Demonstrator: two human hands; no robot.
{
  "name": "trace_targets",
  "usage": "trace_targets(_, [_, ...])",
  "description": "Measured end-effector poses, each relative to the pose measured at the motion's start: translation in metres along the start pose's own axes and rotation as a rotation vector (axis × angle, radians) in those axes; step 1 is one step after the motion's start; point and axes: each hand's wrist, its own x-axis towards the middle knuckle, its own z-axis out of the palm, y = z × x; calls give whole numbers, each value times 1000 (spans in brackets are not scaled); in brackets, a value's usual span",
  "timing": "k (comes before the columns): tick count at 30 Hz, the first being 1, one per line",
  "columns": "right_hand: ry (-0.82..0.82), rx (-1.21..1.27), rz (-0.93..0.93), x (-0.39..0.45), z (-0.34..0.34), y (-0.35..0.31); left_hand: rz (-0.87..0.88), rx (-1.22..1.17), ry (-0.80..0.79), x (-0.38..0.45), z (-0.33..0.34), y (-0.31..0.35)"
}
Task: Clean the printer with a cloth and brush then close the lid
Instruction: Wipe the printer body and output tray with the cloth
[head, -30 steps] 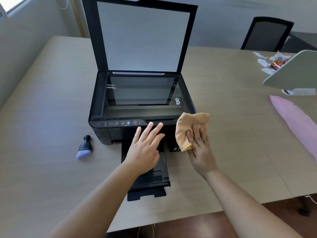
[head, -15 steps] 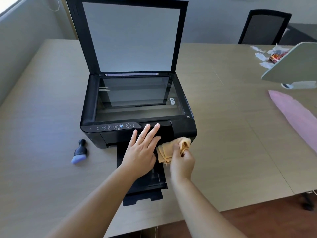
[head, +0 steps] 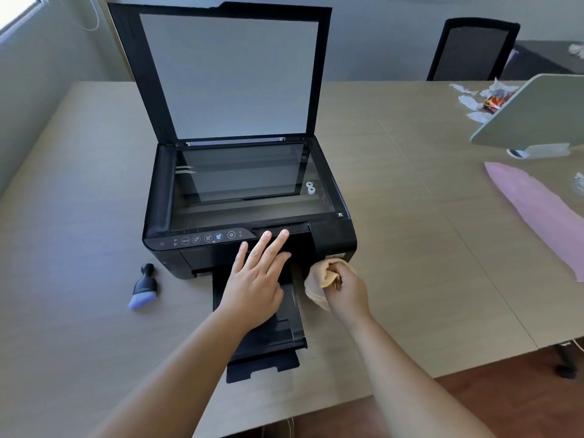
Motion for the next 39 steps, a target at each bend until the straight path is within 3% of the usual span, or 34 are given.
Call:
trace_targets(7, [-52, 132, -41, 12, -8, -17, -6, -30, -9, 0, -1, -1])
trace_targets(11, [-131, 8, 53, 11, -9, 11, 4, -16, -11, 1, -1, -1])
trace_targets(15, [12, 79, 76, 14, -19, 8, -1, -7, -14, 0, 0, -2])
trace_targets(23, [133, 644, 540, 10, -3, 12, 13, 10, -34, 0, -2, -4])
trace_targets(26, [153, 490, 316, 18, -16, -13, 12, 17, -41, 0, -3, -5])
trace_targets(31, [223, -188, -341, 52, -18, -45, 15, 11, -34, -1, -2, -4])
trace_targets(34, [108, -229, -576, 50, -2, -48, 22, 5, -20, 0, -1, -6])
trace_targets(36, [53, -355, -645, 44, 3, -34, 25, 15, -23, 0, -1, -6])
trace_targets(39, [110, -252, -362, 55, -13, -16, 21, 17, -34, 1, -1, -7])
